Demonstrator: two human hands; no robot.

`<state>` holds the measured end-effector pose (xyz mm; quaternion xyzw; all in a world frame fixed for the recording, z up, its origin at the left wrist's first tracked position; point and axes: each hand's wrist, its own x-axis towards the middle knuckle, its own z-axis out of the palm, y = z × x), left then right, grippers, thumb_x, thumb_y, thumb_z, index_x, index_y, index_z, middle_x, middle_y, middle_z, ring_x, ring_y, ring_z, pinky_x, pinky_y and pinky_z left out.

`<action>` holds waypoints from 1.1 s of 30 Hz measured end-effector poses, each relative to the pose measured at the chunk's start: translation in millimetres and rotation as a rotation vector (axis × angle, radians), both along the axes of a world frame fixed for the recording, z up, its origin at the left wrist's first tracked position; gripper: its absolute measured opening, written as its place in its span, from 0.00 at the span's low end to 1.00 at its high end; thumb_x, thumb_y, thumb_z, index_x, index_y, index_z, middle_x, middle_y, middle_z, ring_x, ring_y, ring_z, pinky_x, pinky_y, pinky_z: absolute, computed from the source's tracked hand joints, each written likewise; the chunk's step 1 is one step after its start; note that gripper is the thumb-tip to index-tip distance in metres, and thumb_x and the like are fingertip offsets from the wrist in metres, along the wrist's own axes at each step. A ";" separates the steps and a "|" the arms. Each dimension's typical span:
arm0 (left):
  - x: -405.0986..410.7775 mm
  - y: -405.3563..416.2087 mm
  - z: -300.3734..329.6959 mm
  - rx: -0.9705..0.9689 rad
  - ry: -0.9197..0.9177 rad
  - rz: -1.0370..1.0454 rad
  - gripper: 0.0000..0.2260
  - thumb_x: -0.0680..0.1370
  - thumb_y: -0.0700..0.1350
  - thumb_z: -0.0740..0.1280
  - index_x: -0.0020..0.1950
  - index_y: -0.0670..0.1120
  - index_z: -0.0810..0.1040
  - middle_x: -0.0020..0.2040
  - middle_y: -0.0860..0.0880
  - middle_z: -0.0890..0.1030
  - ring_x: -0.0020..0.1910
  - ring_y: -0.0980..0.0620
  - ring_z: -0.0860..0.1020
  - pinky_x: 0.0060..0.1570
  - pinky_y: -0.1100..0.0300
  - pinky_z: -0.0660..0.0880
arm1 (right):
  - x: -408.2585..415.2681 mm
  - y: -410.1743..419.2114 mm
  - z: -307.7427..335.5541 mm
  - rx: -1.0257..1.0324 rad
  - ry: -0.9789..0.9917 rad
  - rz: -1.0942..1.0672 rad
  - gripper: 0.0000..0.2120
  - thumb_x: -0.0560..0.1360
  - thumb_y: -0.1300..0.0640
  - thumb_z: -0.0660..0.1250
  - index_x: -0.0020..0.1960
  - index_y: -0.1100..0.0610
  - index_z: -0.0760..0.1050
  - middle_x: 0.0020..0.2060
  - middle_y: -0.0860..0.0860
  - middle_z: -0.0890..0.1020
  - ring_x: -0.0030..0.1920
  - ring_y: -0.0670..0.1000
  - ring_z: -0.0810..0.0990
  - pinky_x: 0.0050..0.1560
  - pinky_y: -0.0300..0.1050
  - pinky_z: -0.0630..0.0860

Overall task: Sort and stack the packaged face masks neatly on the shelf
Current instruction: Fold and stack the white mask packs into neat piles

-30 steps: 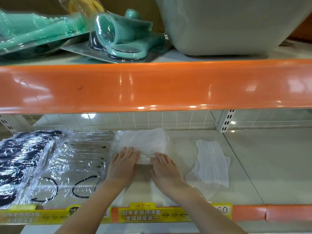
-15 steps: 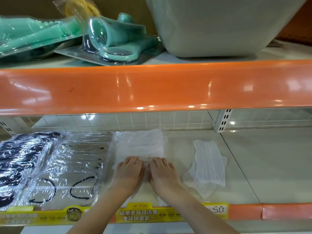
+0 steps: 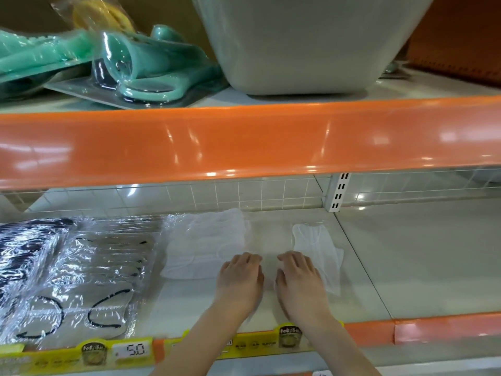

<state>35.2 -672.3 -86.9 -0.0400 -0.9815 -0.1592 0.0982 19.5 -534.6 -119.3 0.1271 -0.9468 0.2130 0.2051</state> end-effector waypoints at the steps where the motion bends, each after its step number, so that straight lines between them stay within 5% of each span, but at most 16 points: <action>1: 0.0 7.3 -4.6 0.033 0.017 -0.043 0.15 0.71 0.47 0.55 0.45 0.49 0.82 0.43 0.54 0.81 0.41 0.52 0.81 0.34 0.63 0.74 | 3.0 11.3 -3.5 0.024 -0.005 -0.046 0.12 0.65 0.57 0.66 0.47 0.57 0.79 0.44 0.52 0.81 0.42 0.56 0.82 0.35 0.49 0.78; 7: -1.6 54.5 -21.5 0.055 0.034 -0.192 0.17 0.68 0.48 0.56 0.50 0.48 0.79 0.52 0.49 0.82 0.50 0.51 0.81 0.40 0.63 0.78 | 8.6 58.3 -15.5 0.114 -0.102 -0.097 0.26 0.55 0.56 0.82 0.51 0.57 0.80 0.50 0.55 0.81 0.50 0.60 0.82 0.42 0.53 0.80; 10: -0.1 63.2 -27.4 0.052 -0.035 -0.240 0.17 0.68 0.48 0.56 0.51 0.49 0.81 0.52 0.50 0.82 0.50 0.53 0.82 0.43 0.63 0.78 | 7.3 64.6 -19.3 0.091 -0.093 -0.081 0.24 0.61 0.49 0.80 0.52 0.56 0.79 0.53 0.56 0.81 0.52 0.60 0.81 0.45 0.52 0.80; 14: 2.2 63.7 -34.3 0.072 -0.008 -0.260 0.17 0.69 0.48 0.57 0.49 0.50 0.83 0.49 0.53 0.83 0.48 0.55 0.81 0.45 0.65 0.77 | 7.9 65.3 -18.3 0.093 -0.036 -0.033 0.20 0.67 0.42 0.64 0.49 0.55 0.77 0.50 0.53 0.81 0.50 0.57 0.81 0.44 0.49 0.80; 20: 2.4 61.7 -38.2 0.117 0.062 -0.269 0.17 0.70 0.46 0.58 0.53 0.48 0.81 0.50 0.53 0.82 0.50 0.55 0.79 0.50 0.63 0.75 | 9.1 62.6 -18.1 0.042 -0.038 -0.045 0.22 0.59 0.50 0.81 0.47 0.55 0.78 0.42 0.50 0.82 0.42 0.55 0.82 0.36 0.47 0.79; 27: 5.8 62.5 -38.6 0.177 0.148 -0.306 0.20 0.66 0.43 0.57 0.56 0.49 0.77 0.54 0.53 0.81 0.55 0.57 0.74 0.60 0.68 0.66 | 17.4 61.5 -12.5 -0.189 -0.105 -0.085 0.09 0.68 0.58 0.75 0.47 0.53 0.78 0.39 0.46 0.81 0.41 0.52 0.79 0.35 0.44 0.73; 33: 6.6 62.8 -35.5 0.150 0.200 -0.360 0.17 0.69 0.48 0.59 0.58 0.51 0.72 0.50 0.56 0.81 0.50 0.57 0.78 0.50 0.66 0.74 | 24.7 62.9 -1.7 -0.219 -0.041 -0.040 0.16 0.74 0.42 0.58 0.53 0.49 0.78 0.36 0.42 0.80 0.36 0.47 0.79 0.35 0.39 0.72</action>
